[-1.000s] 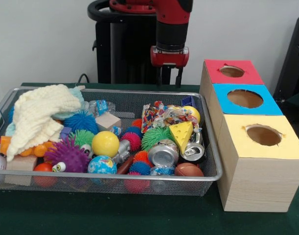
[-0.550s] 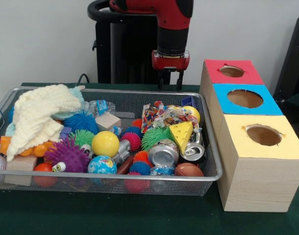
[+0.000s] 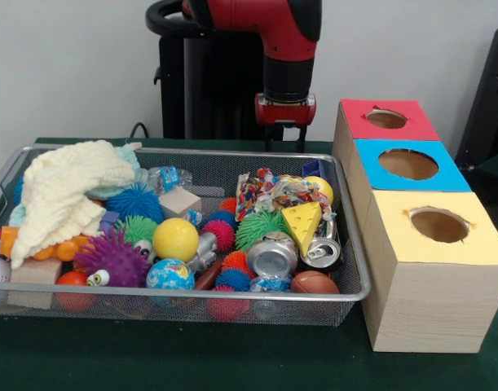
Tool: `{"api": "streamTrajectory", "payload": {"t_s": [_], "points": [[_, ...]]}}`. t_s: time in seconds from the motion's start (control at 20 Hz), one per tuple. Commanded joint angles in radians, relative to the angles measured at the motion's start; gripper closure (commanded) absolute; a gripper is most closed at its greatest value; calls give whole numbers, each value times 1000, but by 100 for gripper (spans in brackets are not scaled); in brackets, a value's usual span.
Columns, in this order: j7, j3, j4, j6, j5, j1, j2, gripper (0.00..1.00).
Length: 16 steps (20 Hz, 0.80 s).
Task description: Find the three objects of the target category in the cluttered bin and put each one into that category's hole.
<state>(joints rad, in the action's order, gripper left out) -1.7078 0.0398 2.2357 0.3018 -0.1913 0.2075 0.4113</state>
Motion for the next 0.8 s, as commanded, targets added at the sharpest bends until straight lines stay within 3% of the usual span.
{"api": "streamTrajectory", "payload": {"t_s": [0.05,0.55,0.8], "points": [[-240,-38,-177,156,83,7,-85,0],[-246,-49,-196,254,97,18,-168,0],[-238,-50,-193,249,107,14,-161,0]]}}
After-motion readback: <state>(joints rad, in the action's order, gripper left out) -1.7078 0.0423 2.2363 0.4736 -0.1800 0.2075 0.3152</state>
